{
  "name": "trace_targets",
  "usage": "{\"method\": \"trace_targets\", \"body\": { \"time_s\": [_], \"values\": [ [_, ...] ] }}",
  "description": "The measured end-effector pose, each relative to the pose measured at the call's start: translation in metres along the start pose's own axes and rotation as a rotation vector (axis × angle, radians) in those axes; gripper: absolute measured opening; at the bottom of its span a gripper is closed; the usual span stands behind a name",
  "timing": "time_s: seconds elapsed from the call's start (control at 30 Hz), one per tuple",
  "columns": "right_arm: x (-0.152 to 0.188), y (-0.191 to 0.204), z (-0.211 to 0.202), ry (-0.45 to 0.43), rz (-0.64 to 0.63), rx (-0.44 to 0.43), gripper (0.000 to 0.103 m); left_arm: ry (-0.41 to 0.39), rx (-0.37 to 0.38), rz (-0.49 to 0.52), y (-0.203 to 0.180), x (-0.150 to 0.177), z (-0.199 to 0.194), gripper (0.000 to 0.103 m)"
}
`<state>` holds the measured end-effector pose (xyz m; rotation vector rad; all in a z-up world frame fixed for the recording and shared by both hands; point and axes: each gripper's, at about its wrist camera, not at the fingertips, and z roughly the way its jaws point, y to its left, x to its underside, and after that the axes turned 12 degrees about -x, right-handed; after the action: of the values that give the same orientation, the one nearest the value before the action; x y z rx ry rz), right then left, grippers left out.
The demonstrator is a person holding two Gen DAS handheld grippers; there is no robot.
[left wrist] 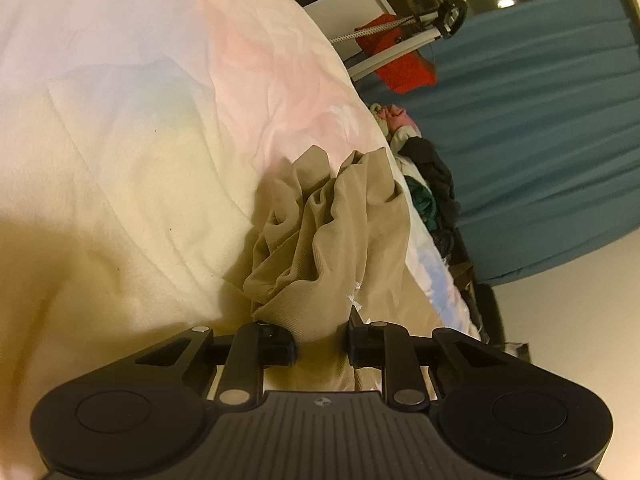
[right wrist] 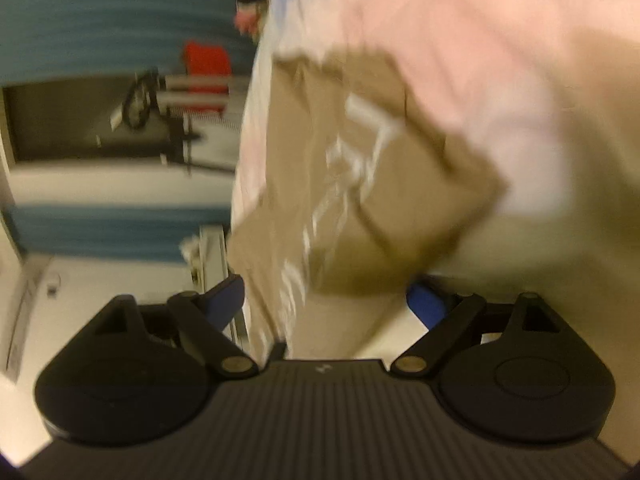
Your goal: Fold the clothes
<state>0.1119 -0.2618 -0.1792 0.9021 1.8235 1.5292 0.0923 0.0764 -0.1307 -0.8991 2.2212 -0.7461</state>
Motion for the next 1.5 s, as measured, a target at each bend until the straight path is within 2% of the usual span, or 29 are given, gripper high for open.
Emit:
{"method": "trace_targets", "body": {
  "time_s": [0.07,0.1,0.2,0.27,0.37,0.43,0.57,0.63,0.8,0.9,1.03,1.2,1.3,1.37,1.4,1.5],
  "values": [
    [-0.006,0.001,-0.004,-0.06,-0.015,0.004,0.079,0.0,0.009,-0.008,0.0,-0.001,0.001,0.022],
    [-0.008,-0.001,-0.005,-0.077,-0.014,0.006,0.078,-0.001,0.011,-0.007,0.0,-0.001,0.001,0.022],
    [-0.014,-0.007,0.0,-0.067,-0.009,0.042,0.062,-0.003,0.015,-0.003,-0.001,-0.003,0.003,0.022],
    [-0.018,-0.008,0.005,-0.056,-0.024,0.073,0.041,0.0,0.02,-0.001,-0.001,-0.004,0.004,0.022],
    [-0.023,-0.006,0.006,-0.054,-0.05,0.084,0.027,0.007,0.029,-0.002,-0.003,-0.005,0.005,0.022],
    [-0.021,0.001,-0.002,-0.068,-0.08,0.079,0.023,0.004,0.038,0.009,-0.007,-0.007,0.003,0.022],
    [-0.017,0.038,-0.024,-0.108,-0.14,0.059,0.022,0.026,0.092,0.008,-0.028,-0.014,-0.009,0.02],
    [-0.024,0.065,-0.04,-0.134,-0.188,0.047,0.021,0.056,0.125,0.025,-0.051,-0.017,-0.015,0.019],
    [-0.061,0.115,-0.093,-0.238,-0.216,0.042,0.021,0.124,0.153,0.149,-0.146,-0.009,-0.013,0.019],
    [-0.101,0.137,-0.116,-0.298,-0.234,0.064,0.021,0.178,0.141,0.186,-0.209,-0.001,0.009,0.019],
    [-0.172,0.164,-0.132,-0.369,-0.313,0.113,0.021,0.222,0.117,0.231,-0.302,0.012,0.064,0.019],
    [-0.257,0.191,-0.129,-0.463,-0.436,0.109,0.021,0.145,0.199,0.325,-0.404,0.03,0.128,0.019],
    [-0.292,0.183,-0.127,-0.515,-0.49,0.085,0.021,0.103,0.223,0.404,-0.437,0.048,0.166,0.019],
    [-0.309,0.159,-0.122,-0.519,-0.493,0.101,0.021,0.078,0.233,0.46,-0.448,0.06,0.192,0.019],
    [-0.316,0.145,-0.119,-0.52,-0.492,0.112,0.021,0.07,0.232,0.485,-0.447,0.069,0.204,0.019],
    [-0.33,0.098,-0.109,-0.506,-0.486,0.178,0.021,0.119,0.185,0.556,-0.424,0.094,0.249,0.019]
  ]
}}
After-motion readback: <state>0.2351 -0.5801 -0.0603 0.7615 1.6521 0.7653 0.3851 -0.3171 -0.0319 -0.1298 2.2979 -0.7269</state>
